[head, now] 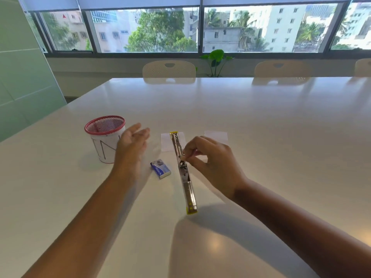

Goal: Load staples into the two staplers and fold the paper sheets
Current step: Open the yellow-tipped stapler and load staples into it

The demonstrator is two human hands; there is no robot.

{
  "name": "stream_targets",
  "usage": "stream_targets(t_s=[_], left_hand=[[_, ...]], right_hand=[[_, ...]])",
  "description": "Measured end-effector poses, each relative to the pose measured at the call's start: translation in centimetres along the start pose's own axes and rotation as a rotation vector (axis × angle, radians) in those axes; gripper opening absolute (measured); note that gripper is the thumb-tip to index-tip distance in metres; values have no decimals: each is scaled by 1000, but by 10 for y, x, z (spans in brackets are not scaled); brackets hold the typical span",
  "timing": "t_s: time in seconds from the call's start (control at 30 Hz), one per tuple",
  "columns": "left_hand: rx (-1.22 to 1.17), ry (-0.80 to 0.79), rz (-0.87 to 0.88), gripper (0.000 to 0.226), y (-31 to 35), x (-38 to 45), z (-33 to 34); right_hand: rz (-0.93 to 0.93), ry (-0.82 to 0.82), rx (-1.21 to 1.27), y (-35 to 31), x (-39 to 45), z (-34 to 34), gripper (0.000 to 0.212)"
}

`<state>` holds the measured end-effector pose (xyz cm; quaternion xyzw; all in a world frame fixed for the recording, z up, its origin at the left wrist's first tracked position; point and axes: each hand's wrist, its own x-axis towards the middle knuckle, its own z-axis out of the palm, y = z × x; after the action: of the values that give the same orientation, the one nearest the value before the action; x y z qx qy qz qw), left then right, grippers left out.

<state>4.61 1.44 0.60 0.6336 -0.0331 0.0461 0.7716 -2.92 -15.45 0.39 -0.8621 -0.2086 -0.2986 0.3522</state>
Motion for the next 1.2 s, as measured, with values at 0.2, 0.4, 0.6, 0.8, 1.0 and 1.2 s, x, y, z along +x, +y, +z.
stream_targets(t_s=[0.2,0.4,0.6,0.8,1.0,1.2], left_hand=[[906,-191,87,56,-7,24,-24],[1198,-423,-76,97,-22,20,-22],[1104,-469,-124,96,-16,19,-24],[1339,-480,-20,90,-16,9,-20],[1376,-368,-1,72,-22,10,-15],[1024,-231,32,64,-18,8,-7]], right_hand=[[68,-117,-23,12,-1,4,9],[31,-241,-85,15,0,1,5],[-9,-325,-105,21,-1,2,4],[4,-335,-111,23,0,-3,28],[9,-305,-155,19,-1,0,35],[-10,-90,-124,19,-4,1,36]])
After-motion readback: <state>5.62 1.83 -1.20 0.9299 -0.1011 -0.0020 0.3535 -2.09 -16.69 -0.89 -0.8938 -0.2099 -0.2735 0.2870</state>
